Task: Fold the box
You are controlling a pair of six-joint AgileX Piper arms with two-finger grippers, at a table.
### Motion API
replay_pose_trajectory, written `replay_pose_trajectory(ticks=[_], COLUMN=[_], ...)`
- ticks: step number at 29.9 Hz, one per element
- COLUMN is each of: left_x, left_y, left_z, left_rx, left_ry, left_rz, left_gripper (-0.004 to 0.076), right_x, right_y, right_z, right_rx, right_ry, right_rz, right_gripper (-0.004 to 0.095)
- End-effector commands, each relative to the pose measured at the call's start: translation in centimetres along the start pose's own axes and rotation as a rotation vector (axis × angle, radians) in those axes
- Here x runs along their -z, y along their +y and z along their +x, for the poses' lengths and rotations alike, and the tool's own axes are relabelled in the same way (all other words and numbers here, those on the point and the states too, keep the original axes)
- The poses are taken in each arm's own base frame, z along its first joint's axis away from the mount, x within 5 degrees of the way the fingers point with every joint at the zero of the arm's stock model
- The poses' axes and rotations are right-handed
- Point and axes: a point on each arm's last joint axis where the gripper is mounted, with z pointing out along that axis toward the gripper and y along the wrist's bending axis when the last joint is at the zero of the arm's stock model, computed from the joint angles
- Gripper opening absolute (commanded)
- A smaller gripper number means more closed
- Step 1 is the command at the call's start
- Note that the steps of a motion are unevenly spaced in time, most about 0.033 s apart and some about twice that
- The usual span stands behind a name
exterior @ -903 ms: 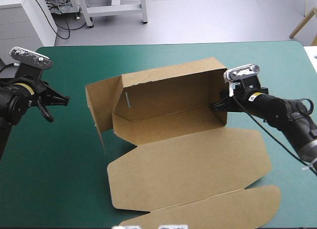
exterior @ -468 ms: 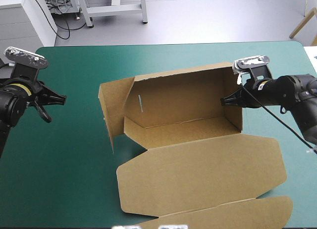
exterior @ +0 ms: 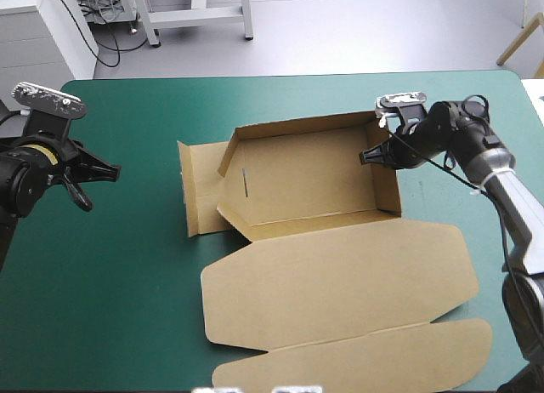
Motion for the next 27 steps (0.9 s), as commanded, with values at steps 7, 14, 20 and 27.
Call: replay_pose_trajectory(ticks=[7, 14, 20, 27], left_x=[1.5, 1.5, 1.5, 1.5], left_y=[0.4, 0.4, 0.4, 0.4], left_z=[-0.9, -0.9, -0.9, -1.2], left_rx=[0.014, 0.020, 0.020, 0.020], left_ry=[-0.101, -0.097, -0.103, -0.133], left_rz=[-0.008, -0.006, -0.006, -0.007], left_gripper=[0.0015, 0.0015, 0.0015, 0.0015], right_x=[0.3, 6.5, 13.0, 17.3], right_y=[-0.3, 0.5, 1.1, 1.7], right_z=[-4.1, -6.3, -6.5, -5.3], right_rx=[0.047, 0.090, 0.113, 0.104], right_ry=[-0.039, -0.160, -0.277, -0.368], right_rz=[-0.005, 0.000, 0.031, 0.054], right_gripper=[0.0372, 0.0657, 0.0657, 0.0657])
